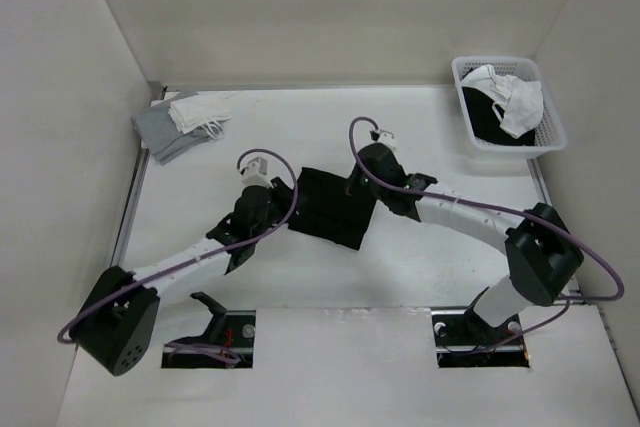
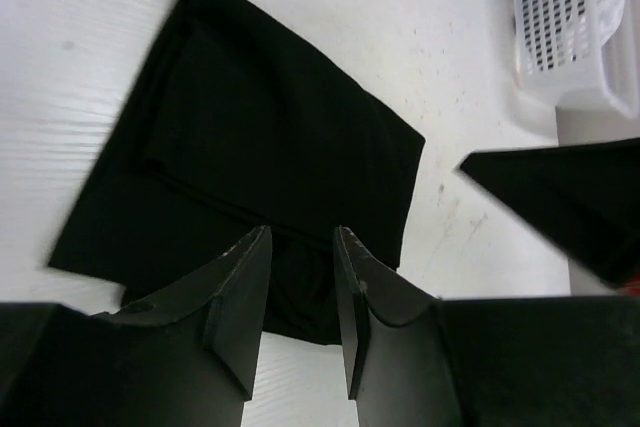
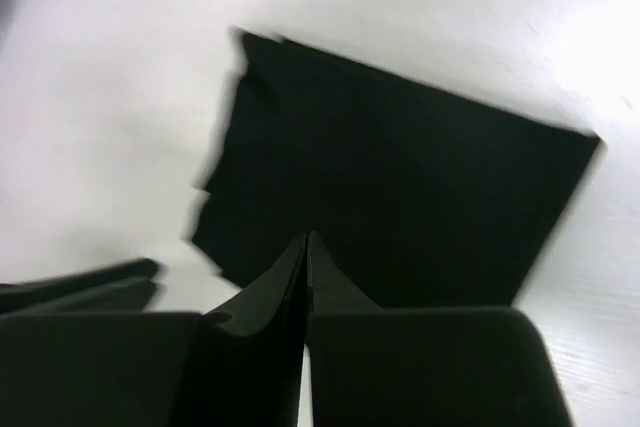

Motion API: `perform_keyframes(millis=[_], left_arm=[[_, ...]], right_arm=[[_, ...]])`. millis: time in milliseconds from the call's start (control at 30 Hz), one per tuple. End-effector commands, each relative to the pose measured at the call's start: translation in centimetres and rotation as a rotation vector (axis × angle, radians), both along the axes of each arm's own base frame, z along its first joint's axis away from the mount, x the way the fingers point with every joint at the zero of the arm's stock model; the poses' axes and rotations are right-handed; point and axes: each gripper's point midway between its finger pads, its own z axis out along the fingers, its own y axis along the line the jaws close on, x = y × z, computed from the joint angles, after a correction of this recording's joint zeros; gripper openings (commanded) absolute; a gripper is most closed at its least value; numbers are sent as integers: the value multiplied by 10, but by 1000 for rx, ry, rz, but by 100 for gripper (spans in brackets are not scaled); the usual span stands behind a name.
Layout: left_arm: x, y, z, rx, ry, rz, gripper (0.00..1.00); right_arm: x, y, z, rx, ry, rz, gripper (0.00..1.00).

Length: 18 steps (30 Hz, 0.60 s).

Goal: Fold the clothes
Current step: Fold the tank top

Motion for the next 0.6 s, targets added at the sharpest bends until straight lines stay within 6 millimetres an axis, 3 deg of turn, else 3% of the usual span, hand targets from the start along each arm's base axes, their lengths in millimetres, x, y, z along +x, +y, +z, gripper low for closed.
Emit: perform_keyframes(millis=[0,167,333,500,567], left_arm=[[17,-27,39,-57,-132,-30,29],[-7,-9,31,1,-178,-18,30],[-27,43,9,82,-128,79,39],[-30,100,11,114,-120,250,52],[-28,118,13,134,-98,308,55]], right_arm=[[-16,-10,-20,8,-27,25,4],[-55,-34,-13,72,-138,39,8],[-76,-61,-13,98,-190,23,22],[-41,-96,10,95,-277,-110,56],[-24,-107,26,85,-327,-148,64]])
